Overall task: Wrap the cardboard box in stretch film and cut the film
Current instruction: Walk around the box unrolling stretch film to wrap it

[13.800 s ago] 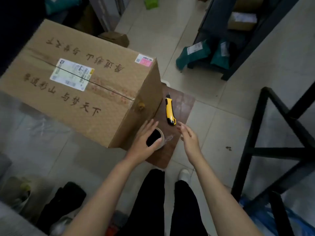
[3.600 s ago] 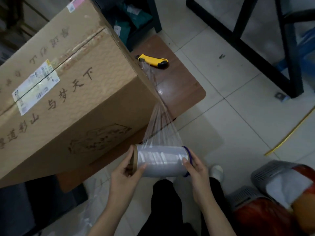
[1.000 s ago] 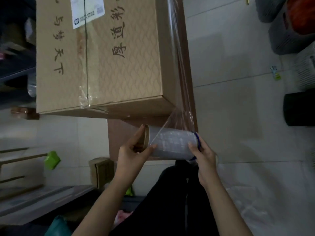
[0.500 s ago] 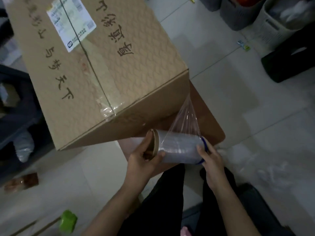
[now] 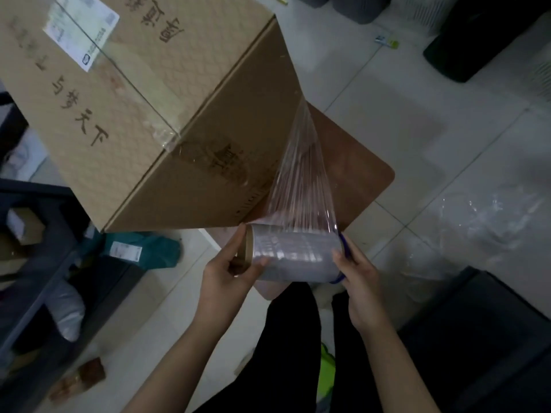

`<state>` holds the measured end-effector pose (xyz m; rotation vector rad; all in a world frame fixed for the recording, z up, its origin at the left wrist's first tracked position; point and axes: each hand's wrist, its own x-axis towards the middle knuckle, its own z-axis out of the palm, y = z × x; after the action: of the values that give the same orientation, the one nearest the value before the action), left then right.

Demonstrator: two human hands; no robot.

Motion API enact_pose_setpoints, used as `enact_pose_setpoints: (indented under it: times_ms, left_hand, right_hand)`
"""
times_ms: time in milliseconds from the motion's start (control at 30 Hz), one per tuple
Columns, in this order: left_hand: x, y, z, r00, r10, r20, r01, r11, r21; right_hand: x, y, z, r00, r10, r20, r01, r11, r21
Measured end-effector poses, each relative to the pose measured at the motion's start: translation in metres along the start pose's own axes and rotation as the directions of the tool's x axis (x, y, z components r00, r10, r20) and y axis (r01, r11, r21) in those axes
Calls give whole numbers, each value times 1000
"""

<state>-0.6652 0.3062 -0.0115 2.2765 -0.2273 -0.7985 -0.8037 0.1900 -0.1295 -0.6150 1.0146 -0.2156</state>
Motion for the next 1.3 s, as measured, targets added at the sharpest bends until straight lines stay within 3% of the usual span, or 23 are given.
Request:
enact_pose_setpoints:
  times_ms: [433, 667, 967, 1300]
  left_hand:
    - [21, -54, -86, 977, 143, 160, -152, 987, 46]
    - [30, -82, -146, 948, 213, 238, -238, 968, 82]
    - [52, -118, -181, 902, 257, 348, -296, 953, 65]
    - [115, -151, -249, 811, 278, 514, -351, 935, 49]
  right_hand:
    - [-26, 93, 77, 977, -40, -209, 62, 993, 103]
    - [-42, 151, 140, 966, 3, -260, 71, 959, 273]
    - [-58, 184, 182, 932, -120, -343, 215, 943, 255]
    - [-55, 236, 277, 839, -195, -508, 388, 869, 307]
